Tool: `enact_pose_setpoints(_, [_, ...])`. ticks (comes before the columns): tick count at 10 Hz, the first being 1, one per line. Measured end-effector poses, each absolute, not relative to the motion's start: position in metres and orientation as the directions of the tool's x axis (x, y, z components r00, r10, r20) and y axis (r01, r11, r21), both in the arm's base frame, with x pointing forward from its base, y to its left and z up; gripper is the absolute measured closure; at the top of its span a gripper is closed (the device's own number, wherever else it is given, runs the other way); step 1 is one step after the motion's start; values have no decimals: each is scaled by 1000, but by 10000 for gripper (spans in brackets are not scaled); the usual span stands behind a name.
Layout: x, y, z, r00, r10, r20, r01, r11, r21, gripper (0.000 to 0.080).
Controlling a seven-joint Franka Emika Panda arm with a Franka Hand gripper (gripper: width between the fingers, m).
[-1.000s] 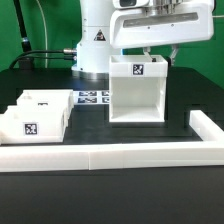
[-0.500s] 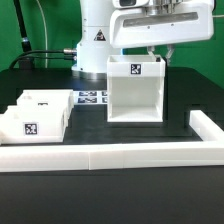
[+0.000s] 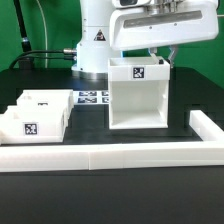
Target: Assemble drawer
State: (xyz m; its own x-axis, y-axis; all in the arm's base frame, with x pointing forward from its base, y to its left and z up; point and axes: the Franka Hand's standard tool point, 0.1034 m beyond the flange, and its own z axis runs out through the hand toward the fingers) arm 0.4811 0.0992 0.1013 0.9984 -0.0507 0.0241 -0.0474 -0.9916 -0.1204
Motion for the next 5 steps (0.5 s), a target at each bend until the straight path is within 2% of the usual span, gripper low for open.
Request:
enact_pose_setpoints(2, [513, 97, 101, 998, -38, 51, -31, -991, -129, 757])
enact_pose_setpoints(5, [552, 88, 102, 988, 119, 103, 131, -983, -127, 755])
